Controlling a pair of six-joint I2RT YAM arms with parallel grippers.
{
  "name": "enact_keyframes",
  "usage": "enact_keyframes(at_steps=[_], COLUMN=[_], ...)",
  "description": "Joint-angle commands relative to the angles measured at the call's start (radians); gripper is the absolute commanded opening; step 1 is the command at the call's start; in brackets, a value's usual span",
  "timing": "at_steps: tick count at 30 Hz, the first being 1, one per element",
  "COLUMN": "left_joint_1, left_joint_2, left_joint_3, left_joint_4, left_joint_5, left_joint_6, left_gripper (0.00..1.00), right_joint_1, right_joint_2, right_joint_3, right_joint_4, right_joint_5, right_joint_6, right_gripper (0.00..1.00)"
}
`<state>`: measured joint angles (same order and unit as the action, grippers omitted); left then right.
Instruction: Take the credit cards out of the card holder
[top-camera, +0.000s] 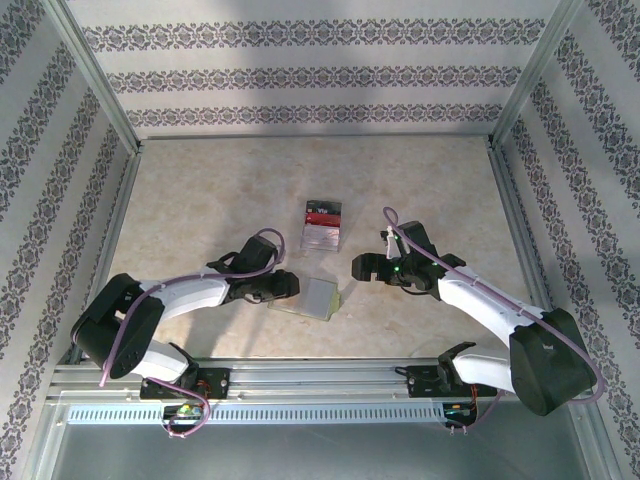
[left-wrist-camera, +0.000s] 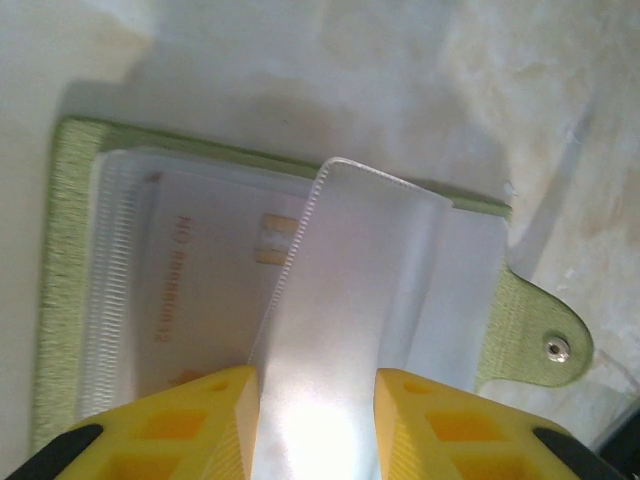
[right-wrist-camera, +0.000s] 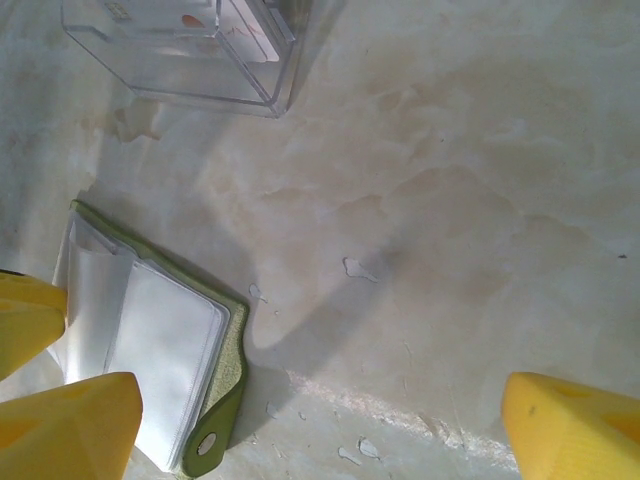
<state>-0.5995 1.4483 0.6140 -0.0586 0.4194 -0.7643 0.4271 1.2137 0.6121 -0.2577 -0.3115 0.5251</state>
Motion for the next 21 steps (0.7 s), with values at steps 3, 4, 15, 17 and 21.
enact_keyframes(at_steps=[3, 4, 15, 17, 21], left_joint_1=[-0.032, -0.037, -0.129, -0.148, -0.178], left_joint_2=[0.034, 0.042, 0.111, 0.142, 0.174], left_joint_3=[0.042, 0.051, 0.121, 0.138, 0.162], left_joint_4=[0.050, 0.047, 0.145, 0.151, 0.184], left_joint_5=[0.081, 0.087, 0.144, 0.147, 0.162], left_joint_6=[0.025, 0.030, 0.015, 0.014, 0.001], left_gripper=[0.36, 0.36, 0.36, 0.36, 0.36], right_joint_1=[-0.016, -0.021, -0.077, -0.093, -0.126], right_joint_2=[-0.007, -0.012, -0.055, -0.068, -0.094], right_joint_3=[-0.017, -0.019, -0.050, -0.060, -0.079], right_joint_4=[-0.008, -0.008, 0.000, 0.010, 0.027], right_joint_5=[0.015, 0.012, -0.032, -0.046, -0.084], right_joint_6=[-0.009, -0.007, 0.001, 0.009, 0.025], right_gripper=[0.93, 0.93, 0.93, 0.93, 0.93])
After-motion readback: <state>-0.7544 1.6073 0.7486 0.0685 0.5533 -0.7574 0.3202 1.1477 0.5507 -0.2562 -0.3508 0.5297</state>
